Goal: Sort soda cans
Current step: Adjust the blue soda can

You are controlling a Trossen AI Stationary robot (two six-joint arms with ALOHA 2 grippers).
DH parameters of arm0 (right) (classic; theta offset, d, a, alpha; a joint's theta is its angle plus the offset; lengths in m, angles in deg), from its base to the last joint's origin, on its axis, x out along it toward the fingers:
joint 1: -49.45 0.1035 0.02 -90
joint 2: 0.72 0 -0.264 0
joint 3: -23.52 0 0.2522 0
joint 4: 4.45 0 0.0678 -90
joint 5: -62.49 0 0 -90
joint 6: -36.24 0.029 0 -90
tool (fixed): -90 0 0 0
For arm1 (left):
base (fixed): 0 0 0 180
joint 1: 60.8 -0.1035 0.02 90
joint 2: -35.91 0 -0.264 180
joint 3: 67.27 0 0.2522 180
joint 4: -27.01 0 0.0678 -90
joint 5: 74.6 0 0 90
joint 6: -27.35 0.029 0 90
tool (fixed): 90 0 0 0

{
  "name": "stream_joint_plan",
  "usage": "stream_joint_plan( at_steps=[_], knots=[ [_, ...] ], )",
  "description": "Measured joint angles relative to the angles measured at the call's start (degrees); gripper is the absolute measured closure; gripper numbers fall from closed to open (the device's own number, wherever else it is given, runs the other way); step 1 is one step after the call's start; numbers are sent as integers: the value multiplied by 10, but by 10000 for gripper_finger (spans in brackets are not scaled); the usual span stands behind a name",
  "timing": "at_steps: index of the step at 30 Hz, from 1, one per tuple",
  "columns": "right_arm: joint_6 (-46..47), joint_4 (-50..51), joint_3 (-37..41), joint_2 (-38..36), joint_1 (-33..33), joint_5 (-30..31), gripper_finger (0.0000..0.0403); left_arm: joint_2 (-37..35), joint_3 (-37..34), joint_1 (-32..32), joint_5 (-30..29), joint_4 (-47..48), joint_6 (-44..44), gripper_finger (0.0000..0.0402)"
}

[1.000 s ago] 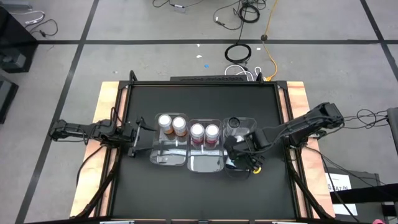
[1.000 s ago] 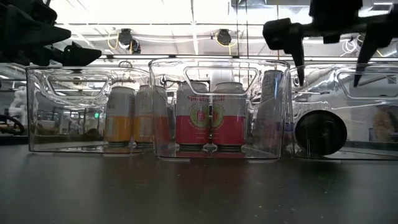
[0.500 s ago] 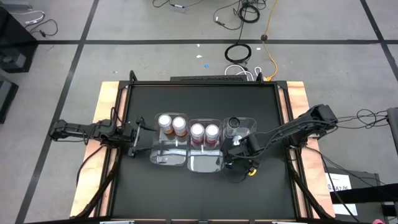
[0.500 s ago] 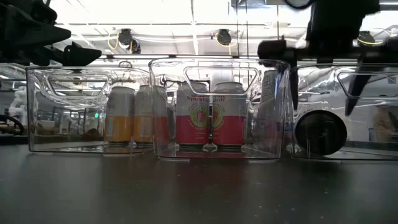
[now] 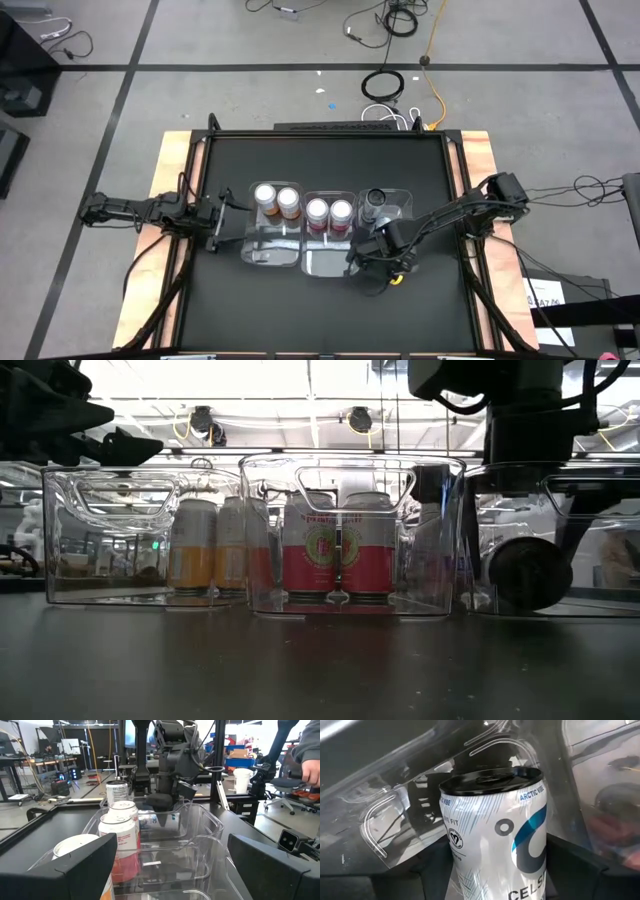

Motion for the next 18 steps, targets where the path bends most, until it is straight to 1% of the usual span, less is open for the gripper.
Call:
stream_joint_plan(
  at_steps=[7,18],
  knots=[
    [31,12,-15,-12,0,3,160,0,0,0,0,0,0,13],
    [120,40,-56,-65,0,0,160,0,0,0,0,0,0,13]
  ],
)
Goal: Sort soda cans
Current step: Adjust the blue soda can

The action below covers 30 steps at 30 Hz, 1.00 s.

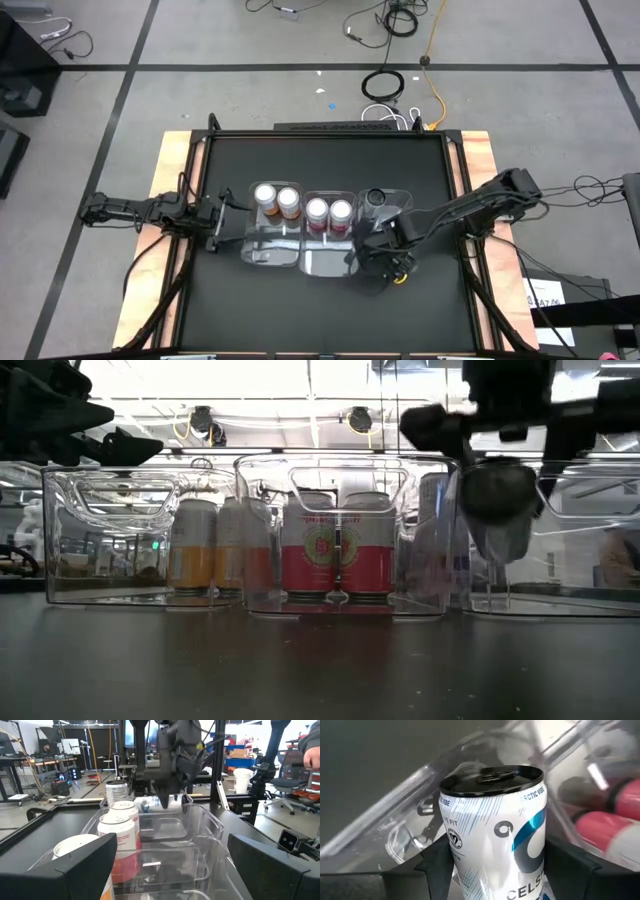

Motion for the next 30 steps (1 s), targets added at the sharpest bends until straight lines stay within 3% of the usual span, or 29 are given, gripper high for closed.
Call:
stream_joint_plan(
  at_steps=[12,18,30],
  knots=[
    [190,-11,-7,-86,-1,4,159,0,0,0,0,0,0,13],
    [335,-23,-7,-115,-1,9,159,0,0,0,0,0,0,13],
    [568,-95,31,-179,39,159,161,0,0,0,0,0,0,13]
  ],
)
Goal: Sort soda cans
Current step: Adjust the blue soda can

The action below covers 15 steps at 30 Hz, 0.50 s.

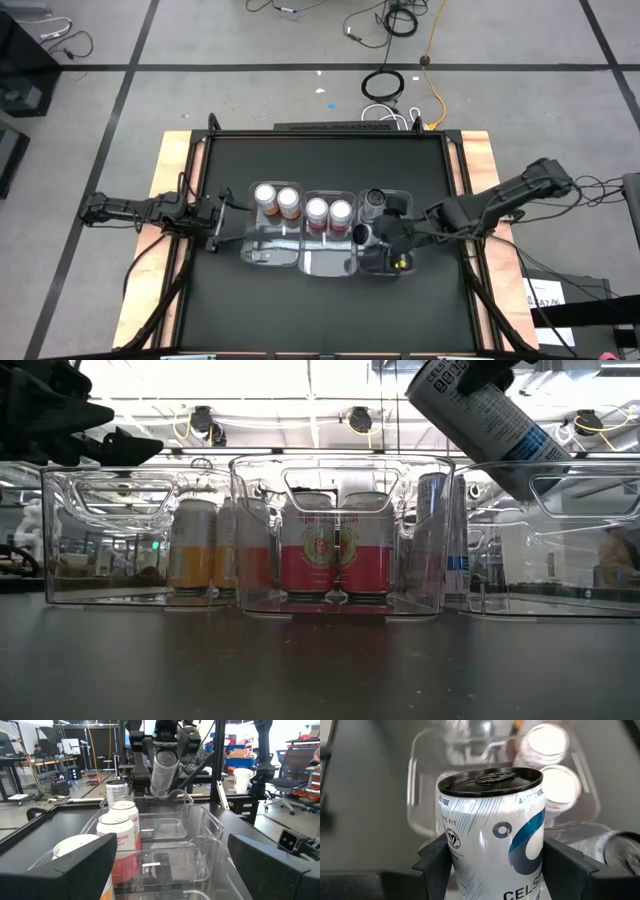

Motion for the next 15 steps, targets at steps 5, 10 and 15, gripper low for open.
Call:
stream_joint_plan(
  at_steps=[5,10,15],
  knots=[
    [100,-63,70,-41,45,102,161,0,0,0,0,0,0,13],
    [161,-202,161,-65,95,228,161,0,0,0,0,0,0,13],
    [232,-285,225,-68,137,334,161,0,0,0,0,0,0,13]
  ],
)
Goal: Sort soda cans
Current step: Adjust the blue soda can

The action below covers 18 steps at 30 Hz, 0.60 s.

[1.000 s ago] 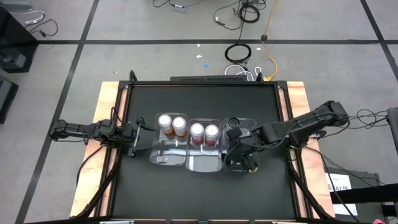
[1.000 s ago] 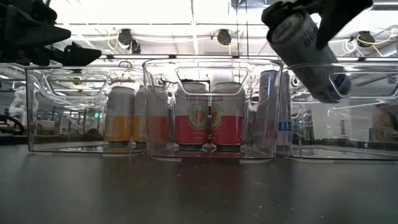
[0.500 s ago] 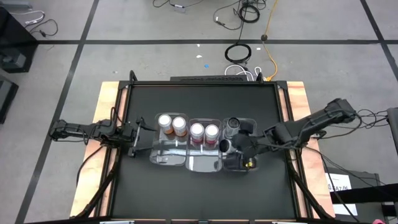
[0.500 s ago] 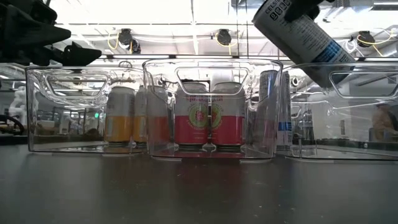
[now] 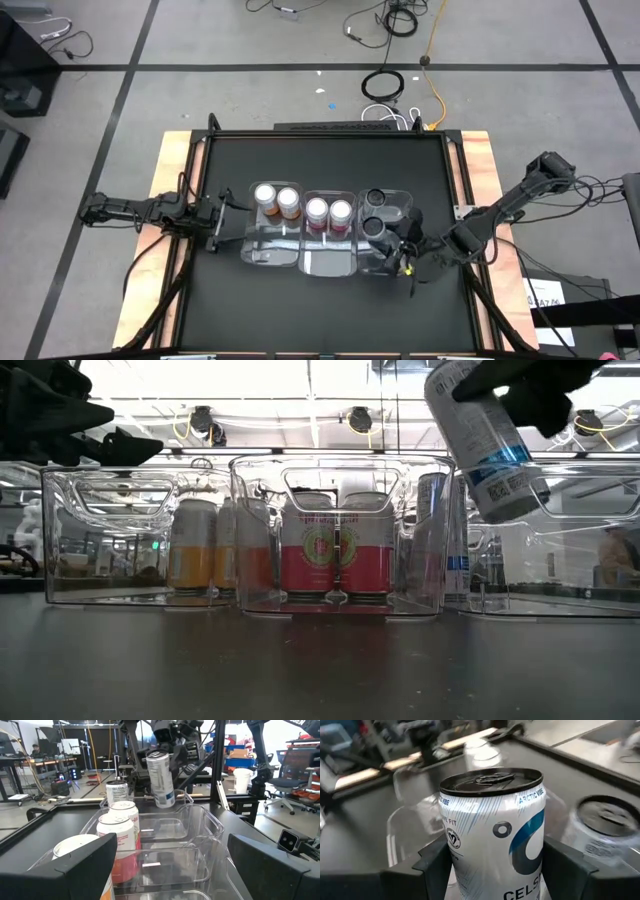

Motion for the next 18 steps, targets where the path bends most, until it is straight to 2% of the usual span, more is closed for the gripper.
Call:
stream_joint_plan(
  at_steps=[6,9,18],
  knots=[
    [42,7,12,0,50,124,161,0,0,0,0,0,0,13],
    [56,25,12,2,67,165,161,0,0,0,0,0,0,13],
    [275,186,12,47,103,244,161,0,0,0,0,0,0,13]
  ],
)
